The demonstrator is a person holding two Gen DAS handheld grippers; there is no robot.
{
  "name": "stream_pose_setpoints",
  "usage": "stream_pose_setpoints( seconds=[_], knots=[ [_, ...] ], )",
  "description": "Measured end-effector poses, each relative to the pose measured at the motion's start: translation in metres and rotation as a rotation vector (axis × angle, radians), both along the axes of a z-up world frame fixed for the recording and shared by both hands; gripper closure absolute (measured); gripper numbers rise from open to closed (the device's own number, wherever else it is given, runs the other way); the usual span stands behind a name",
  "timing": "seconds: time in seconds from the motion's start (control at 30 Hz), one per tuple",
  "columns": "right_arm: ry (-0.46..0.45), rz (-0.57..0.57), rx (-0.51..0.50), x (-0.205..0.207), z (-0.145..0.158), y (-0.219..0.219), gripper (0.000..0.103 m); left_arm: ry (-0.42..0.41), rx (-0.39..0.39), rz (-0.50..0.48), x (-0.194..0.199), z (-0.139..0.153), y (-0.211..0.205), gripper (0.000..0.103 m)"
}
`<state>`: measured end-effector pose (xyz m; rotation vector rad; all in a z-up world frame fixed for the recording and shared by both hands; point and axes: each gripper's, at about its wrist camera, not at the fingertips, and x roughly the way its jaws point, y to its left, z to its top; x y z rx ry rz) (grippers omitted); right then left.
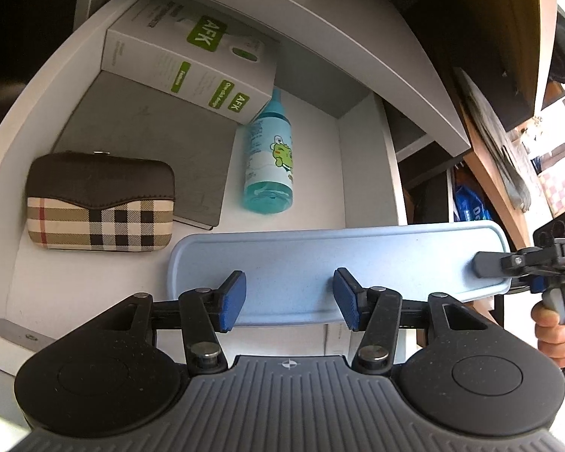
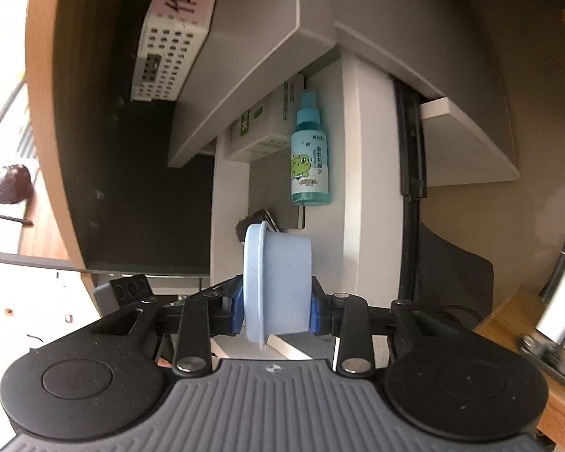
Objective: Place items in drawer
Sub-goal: 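Carry the light-blue tray to the open wooden drawer with the right tool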
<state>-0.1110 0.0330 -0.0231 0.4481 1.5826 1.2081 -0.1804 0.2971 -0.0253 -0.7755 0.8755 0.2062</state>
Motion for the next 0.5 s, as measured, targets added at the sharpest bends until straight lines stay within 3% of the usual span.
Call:
stream_pose_setpoints(
  seconds=[0.13, 0.2, 0.3, 0.5],
  knots=[
    [0.015, 0.006, 0.005, -0.001, -0.006, 0.011, 0.066, -0.001, 0.002, 0.006, 0.000, 0.000, 0.000, 0.048],
    [0.022, 0.009, 0.008, -0.002, -0.008, 0.016, 0.073, -0.002, 0.003, 0.009, -0.001, 0.000, 0.001, 0.048],
    [0.034, 0.011, 0.013, -0.003, -0.012, 0.022, 0.073, -0.001, 0.004, 0.006, -0.001, 0.000, 0.001, 0.048],
    [0.072, -0.037, 0.038, 0.000, -0.017, 0.006, 0.073, -0.037, 0.028, 0.017, -0.003, 0.004, -0.004, 0.048]
  ],
)
